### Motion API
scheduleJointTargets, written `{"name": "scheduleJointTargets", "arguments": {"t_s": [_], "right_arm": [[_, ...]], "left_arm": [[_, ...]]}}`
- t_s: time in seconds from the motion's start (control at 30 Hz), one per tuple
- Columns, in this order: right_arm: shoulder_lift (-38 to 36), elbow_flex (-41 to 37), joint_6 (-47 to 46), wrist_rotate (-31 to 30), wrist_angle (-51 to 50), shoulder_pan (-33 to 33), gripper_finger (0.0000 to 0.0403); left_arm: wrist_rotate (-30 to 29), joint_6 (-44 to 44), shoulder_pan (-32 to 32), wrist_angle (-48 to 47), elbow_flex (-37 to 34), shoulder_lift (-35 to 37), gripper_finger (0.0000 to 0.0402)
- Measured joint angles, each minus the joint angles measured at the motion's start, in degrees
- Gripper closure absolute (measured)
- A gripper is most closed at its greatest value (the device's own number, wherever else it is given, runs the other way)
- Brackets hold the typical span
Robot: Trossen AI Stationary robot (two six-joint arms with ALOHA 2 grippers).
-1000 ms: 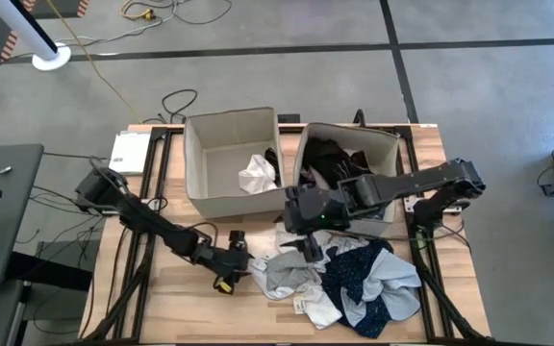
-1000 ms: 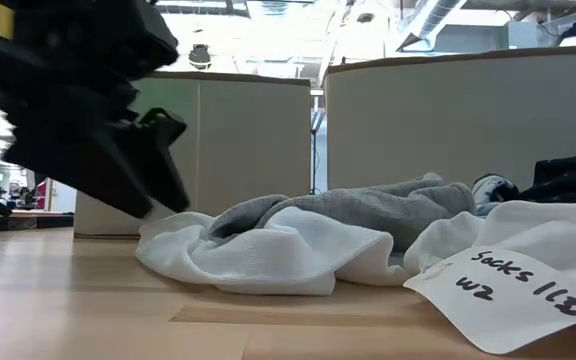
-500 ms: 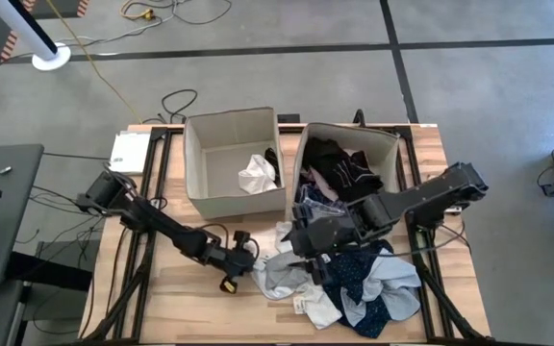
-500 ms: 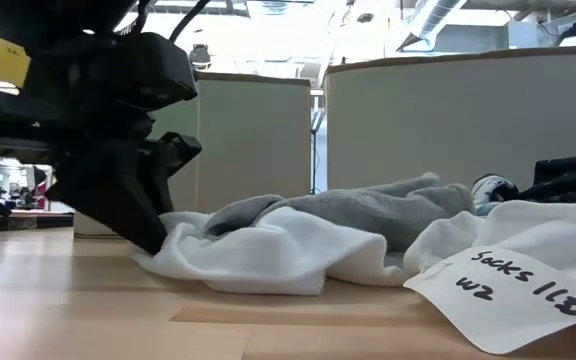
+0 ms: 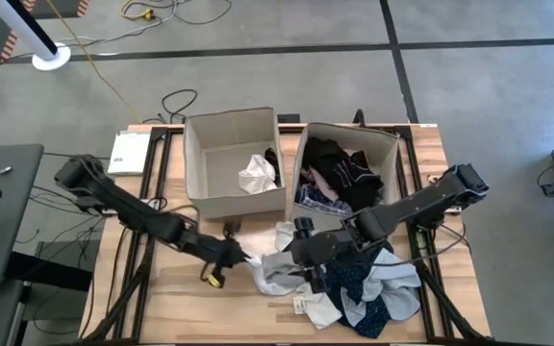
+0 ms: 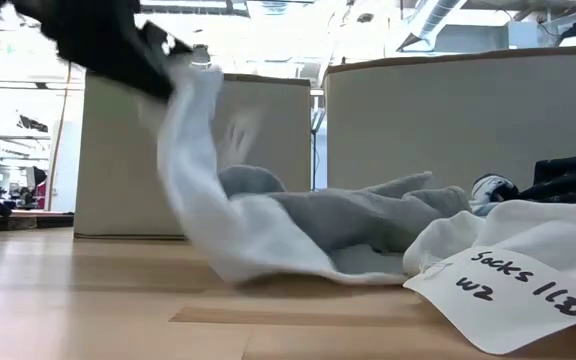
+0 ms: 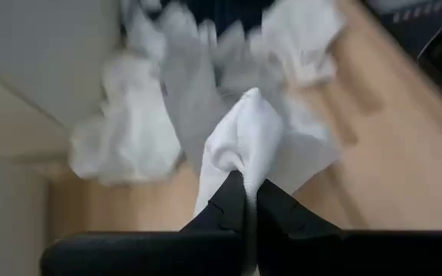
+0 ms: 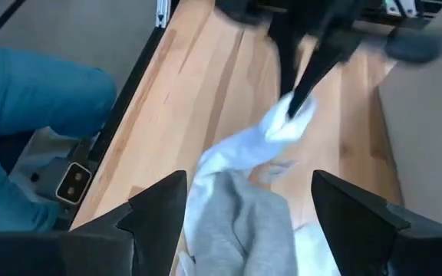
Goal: Sort clothes
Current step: Put the white sock into the left white laundry bin
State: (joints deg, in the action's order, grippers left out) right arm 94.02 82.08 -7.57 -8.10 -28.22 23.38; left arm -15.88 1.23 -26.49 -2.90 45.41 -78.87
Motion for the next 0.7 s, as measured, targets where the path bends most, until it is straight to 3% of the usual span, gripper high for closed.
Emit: {"name": "scheduleJointTargets", "arguments": {"t_s": [0.33, 0.57, 0.7], "right_arm": [[0.0, -11.0, -4.3, -0.3, 19.3, 0.2, 0.0111], [0.0, -16.6, -5.6, -4.3, 30.7, -0.4, 0.0111], [0.3, -17.6, -6.1, -4.5, 32.1, -1.1, 0.0111]], "left_arm": [[-4.4, -4.3, -0.3, 0.9, 0.0, 12.9, 0.0401], [-6.5, -9.3, -0.3, 6.6, 0.0, 15.2, 0.0401], [-6.3, -12.4, -0.6, 10.4, 0.0, 15.2, 0.0401]]}}
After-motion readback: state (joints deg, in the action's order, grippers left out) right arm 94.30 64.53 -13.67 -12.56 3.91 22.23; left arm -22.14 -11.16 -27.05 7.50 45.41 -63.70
